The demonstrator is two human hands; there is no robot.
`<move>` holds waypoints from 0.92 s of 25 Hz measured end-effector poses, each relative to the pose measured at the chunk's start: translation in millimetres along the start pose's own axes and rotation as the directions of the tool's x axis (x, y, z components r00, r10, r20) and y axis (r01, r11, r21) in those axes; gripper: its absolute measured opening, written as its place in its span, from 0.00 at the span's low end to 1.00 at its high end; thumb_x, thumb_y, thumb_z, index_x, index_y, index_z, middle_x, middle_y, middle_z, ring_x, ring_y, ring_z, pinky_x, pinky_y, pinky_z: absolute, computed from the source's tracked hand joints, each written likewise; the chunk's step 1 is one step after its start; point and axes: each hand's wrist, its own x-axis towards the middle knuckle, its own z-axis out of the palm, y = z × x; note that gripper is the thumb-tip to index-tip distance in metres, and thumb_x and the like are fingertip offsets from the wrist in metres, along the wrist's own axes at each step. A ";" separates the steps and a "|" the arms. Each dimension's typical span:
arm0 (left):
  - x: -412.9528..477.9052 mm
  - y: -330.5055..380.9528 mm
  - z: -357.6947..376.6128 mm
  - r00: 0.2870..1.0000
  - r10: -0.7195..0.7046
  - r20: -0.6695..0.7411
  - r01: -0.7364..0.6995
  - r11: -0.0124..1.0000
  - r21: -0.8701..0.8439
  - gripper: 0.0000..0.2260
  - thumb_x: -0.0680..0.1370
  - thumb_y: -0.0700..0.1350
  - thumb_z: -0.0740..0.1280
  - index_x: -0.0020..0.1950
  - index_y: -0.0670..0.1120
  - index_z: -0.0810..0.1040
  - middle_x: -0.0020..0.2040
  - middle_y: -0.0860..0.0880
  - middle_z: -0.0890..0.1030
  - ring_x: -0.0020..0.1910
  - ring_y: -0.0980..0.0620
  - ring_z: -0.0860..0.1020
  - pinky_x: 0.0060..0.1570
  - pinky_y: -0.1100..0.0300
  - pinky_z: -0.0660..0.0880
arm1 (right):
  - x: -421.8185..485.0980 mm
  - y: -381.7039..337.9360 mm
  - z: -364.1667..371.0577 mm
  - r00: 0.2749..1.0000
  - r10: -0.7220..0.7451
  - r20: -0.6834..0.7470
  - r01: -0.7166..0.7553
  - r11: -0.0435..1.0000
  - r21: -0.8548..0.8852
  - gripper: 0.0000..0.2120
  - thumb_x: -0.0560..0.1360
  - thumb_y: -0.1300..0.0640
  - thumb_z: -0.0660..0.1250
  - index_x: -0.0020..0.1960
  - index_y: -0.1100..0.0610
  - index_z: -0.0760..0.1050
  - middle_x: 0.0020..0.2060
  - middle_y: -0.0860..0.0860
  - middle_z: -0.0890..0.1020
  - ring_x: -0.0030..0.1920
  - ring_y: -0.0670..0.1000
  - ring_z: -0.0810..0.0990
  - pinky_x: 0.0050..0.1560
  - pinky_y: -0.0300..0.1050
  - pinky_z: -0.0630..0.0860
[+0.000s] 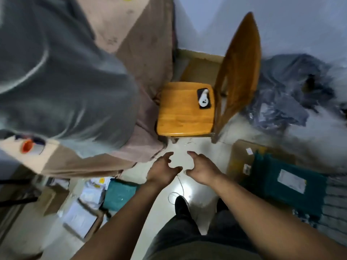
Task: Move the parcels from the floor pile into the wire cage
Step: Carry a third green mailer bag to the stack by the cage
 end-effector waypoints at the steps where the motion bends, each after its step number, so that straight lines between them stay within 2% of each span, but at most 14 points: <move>1: -9.3 -11.7 -5.9 0.999 -0.041 -0.034 0.040 0.999 -0.033 0.34 0.73 0.58 0.75 0.77 0.58 0.69 0.64 0.51 0.80 0.63 0.51 0.78 0.62 0.52 0.76 | 1.2 -12.8 5.7 0.998 -0.044 0.038 0.046 0.998 -0.040 0.40 0.76 0.44 0.71 0.81 0.47 0.55 0.71 0.57 0.71 0.70 0.59 0.72 0.67 0.51 0.73; 7: -89.3 -78.0 -11.0 0.930 -0.299 -0.213 0.216 0.915 -0.342 0.33 0.73 0.59 0.75 0.76 0.58 0.69 0.64 0.52 0.80 0.62 0.50 0.78 0.61 0.51 0.77 | -9.3 -78.2 47.8 0.931 -0.245 0.270 0.317 0.910 -0.266 0.39 0.76 0.44 0.71 0.81 0.49 0.58 0.72 0.57 0.71 0.71 0.58 0.72 0.66 0.47 0.71; 13: -184.0 -176.0 -4.2 0.780 -0.541 -0.314 0.275 0.747 -0.605 0.35 0.73 0.58 0.75 0.78 0.58 0.66 0.67 0.49 0.79 0.64 0.50 0.78 0.62 0.54 0.76 | -30.1 -143.6 140.2 0.817 -0.305 0.489 0.519 0.758 -0.394 0.39 0.75 0.46 0.72 0.81 0.49 0.59 0.71 0.58 0.72 0.70 0.58 0.73 0.66 0.45 0.70; 18: -236.1 -285.6 -9.8 0.669 -0.694 -0.267 0.323 0.594 -0.736 0.35 0.75 0.57 0.75 0.79 0.58 0.65 0.67 0.48 0.79 0.65 0.50 0.77 0.60 0.56 0.75 | -18.3 -184.9 245.9 0.754 -0.231 0.616 0.579 0.675 -0.457 0.41 0.75 0.45 0.72 0.82 0.48 0.56 0.73 0.59 0.71 0.71 0.58 0.72 0.68 0.46 0.70; 20: -246.3 -327.4 -12.5 0.658 -0.714 -0.240 0.319 0.552 -0.770 0.34 0.75 0.56 0.74 0.79 0.59 0.65 0.66 0.49 0.78 0.64 0.49 0.77 0.60 0.56 0.75 | -2.7 -192.2 279.0 0.757 -0.157 0.635 0.553 0.670 -0.494 0.41 0.75 0.46 0.72 0.82 0.49 0.55 0.73 0.60 0.70 0.72 0.58 0.71 0.69 0.45 0.69; 23: -249.9 -393.2 -13.1 0.664 -0.727 -0.174 0.340 0.502 -0.795 0.33 0.75 0.55 0.74 0.78 0.61 0.65 0.66 0.48 0.76 0.65 0.50 0.76 0.61 0.55 0.75 | 24.9 -199.9 321.6 0.778 -0.048 0.626 0.504 0.643 -0.577 0.42 0.76 0.47 0.71 0.83 0.48 0.52 0.70 0.60 0.71 0.69 0.58 0.73 0.65 0.43 0.71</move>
